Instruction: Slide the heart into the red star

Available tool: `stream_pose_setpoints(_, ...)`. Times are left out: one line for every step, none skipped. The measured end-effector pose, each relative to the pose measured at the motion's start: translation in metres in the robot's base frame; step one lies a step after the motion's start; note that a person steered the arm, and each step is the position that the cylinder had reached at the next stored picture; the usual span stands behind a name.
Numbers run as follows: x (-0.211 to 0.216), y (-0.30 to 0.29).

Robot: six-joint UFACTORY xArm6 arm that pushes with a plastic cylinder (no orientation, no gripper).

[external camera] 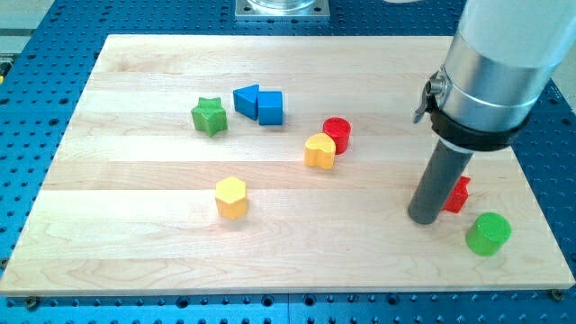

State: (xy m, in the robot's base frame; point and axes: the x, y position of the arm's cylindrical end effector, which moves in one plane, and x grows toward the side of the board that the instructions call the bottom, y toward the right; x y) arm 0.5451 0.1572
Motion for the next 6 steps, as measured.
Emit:
stream_pose_setpoints(-0.002, -0.086)
stream_pose_setpoints(-0.029, -0.135)
stream_pose_setpoints(-0.074, -0.163)
stream_pose_setpoints(-0.106, -0.161)
stream_pose_setpoints(-0.084, -0.104)
stream_pose_setpoints(-0.036, -0.039)
